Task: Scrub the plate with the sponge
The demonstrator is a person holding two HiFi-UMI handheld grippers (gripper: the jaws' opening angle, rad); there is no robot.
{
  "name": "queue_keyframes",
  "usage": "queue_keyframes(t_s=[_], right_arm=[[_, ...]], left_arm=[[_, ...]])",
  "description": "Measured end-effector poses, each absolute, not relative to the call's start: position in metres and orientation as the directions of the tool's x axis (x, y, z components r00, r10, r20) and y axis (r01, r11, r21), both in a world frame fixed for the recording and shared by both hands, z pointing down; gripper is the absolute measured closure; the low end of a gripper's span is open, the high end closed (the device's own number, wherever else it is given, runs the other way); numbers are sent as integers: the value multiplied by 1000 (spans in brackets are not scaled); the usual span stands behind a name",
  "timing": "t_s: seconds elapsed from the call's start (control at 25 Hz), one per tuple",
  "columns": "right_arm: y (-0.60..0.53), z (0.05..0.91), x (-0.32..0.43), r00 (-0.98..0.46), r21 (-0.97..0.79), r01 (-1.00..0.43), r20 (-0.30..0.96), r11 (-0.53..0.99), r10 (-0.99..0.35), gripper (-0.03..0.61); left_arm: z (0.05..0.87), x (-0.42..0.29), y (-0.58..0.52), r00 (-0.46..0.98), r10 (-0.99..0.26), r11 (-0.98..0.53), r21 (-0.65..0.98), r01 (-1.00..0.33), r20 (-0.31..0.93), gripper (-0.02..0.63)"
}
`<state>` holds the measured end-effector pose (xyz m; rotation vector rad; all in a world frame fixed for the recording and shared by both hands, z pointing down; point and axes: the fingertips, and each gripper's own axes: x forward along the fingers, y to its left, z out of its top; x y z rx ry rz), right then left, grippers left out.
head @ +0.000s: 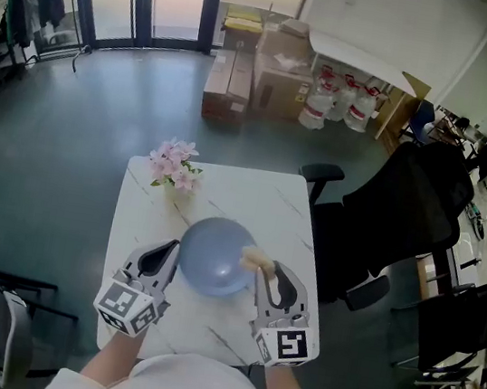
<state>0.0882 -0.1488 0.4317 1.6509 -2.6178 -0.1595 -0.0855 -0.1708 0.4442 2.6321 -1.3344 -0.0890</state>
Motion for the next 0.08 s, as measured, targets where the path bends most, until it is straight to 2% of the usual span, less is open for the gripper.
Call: queue_keyframes(t_s=[0.08], right_arm=[[-150,432,88,-430,109,-898,-17,426,-903,460]], left_arm=[[445,-87,-172,591,-806,-575,191,-795,35,581]])
